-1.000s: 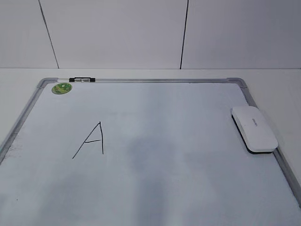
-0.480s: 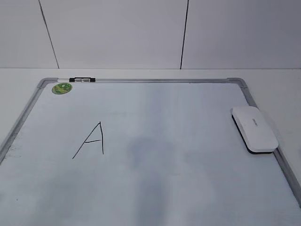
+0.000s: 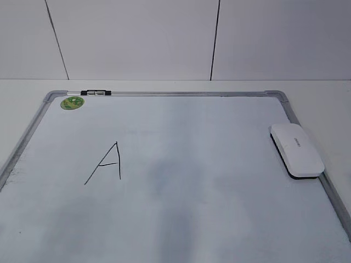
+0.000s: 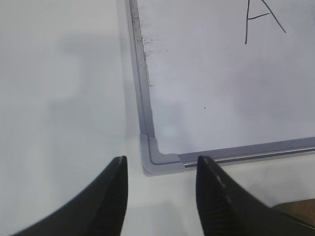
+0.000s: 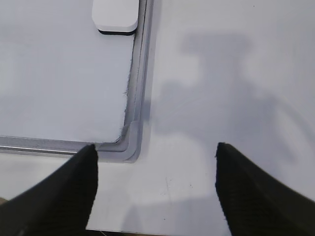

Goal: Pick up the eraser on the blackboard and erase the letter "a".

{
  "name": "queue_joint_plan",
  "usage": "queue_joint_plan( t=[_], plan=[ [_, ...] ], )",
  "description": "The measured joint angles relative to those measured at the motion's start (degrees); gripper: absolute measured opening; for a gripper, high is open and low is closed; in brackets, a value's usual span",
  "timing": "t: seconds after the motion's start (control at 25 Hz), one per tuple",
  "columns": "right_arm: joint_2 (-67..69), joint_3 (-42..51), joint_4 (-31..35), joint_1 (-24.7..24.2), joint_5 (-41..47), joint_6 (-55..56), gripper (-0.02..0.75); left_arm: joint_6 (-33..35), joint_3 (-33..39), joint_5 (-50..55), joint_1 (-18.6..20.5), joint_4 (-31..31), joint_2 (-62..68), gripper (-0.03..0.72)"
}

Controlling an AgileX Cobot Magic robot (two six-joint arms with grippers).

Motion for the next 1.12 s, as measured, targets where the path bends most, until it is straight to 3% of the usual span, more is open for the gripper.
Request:
queue_joint_plan(
  t=[0.28,0.76,1.12],
  plan=[
    [-0.05,0.00,0.00,-0.14,-0.13,0.00,0.592,0.09,0.00,-0.09,0.00,0.00,-0.95,0.314],
    [-5.97,0.00,-0.17,-9.71,-0.13,0.00,0.592,0.09,0.00,0.01,4.08,0.00,-14.16,0.273],
    [-13.73,0.00,-0.26,-10.02,-0.03,0.00,0.592,0.09,0.00,0.12,4.30,0.00,-16.11,0.245]
  ],
)
